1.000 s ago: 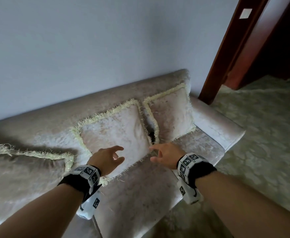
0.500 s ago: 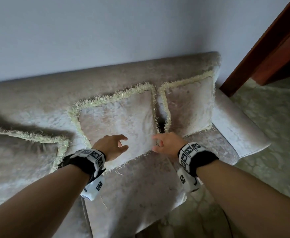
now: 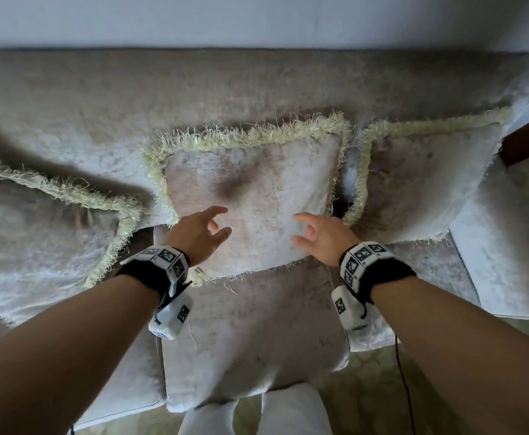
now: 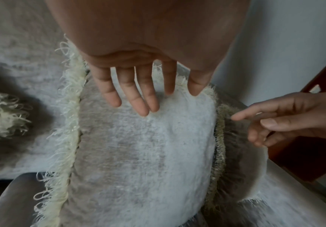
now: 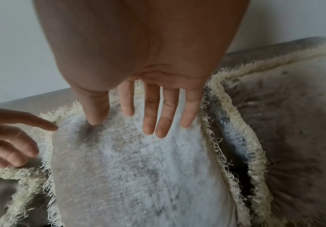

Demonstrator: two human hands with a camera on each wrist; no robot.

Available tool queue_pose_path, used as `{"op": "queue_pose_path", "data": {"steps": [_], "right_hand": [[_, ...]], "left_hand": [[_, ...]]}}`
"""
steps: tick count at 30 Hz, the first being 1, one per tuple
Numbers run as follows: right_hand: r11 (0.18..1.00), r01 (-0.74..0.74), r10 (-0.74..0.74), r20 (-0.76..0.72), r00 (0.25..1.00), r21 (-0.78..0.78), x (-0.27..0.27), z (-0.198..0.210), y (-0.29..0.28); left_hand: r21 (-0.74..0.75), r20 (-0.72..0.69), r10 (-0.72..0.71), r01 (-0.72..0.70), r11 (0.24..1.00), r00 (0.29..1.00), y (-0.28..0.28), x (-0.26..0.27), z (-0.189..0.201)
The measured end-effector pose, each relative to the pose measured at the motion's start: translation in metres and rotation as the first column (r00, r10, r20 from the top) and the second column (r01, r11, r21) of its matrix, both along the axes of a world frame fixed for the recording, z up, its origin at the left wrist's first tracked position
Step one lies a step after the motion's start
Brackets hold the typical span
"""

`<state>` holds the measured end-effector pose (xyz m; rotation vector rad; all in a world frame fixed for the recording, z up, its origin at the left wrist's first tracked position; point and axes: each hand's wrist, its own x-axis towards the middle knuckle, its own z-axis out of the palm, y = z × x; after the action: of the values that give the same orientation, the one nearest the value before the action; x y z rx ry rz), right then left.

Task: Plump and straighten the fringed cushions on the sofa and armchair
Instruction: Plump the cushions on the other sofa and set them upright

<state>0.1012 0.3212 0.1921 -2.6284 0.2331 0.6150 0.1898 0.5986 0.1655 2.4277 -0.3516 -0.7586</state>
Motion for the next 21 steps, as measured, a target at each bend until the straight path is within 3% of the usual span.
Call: {"op": "queue_pose_path", "data": {"steps": [5, 10, 13, 16, 21], "right_hand": [[0.99, 0.123, -0.136, 0.243, 0.961, 0.069, 0.019, -0.055, -0.034], [0.966, 0.246, -0.257, 0.37, 0.893, 0.076, 0.038, -0.129, -0.074], [0.958, 0.254, -0.285, 0.451, 0.846, 0.129, 0.05, -0.175, -0.089], [0.94, 0.259, -0.337, 0.474, 0.813, 0.223, 0.063, -0.21, -0.093], [0.928, 0.183, -0.344, 0.558, 0.755, 0.325, 0.076, -0.231, -0.091]], "left_hand": [[-0.062, 0.174, 0.234, -0.227, 0.972, 0.957, -0.008, 0.012, -0.042], [-0.054, 0.361, 0.46, -0.474, 0.879, 0.811, -0.002, 0.013, -0.107], [-0.075, 0.345, 0.538, -0.549, 0.833, 0.769, 0.002, 0.008, -0.149], [-0.25, 0.332, 0.587, -0.531, 0.809, 0.738, -0.001, 0.014, -0.182], [-0.576, 0.404, 0.639, -0.36, 0.733, 0.655, -0.023, 0.037, -0.217]]}}
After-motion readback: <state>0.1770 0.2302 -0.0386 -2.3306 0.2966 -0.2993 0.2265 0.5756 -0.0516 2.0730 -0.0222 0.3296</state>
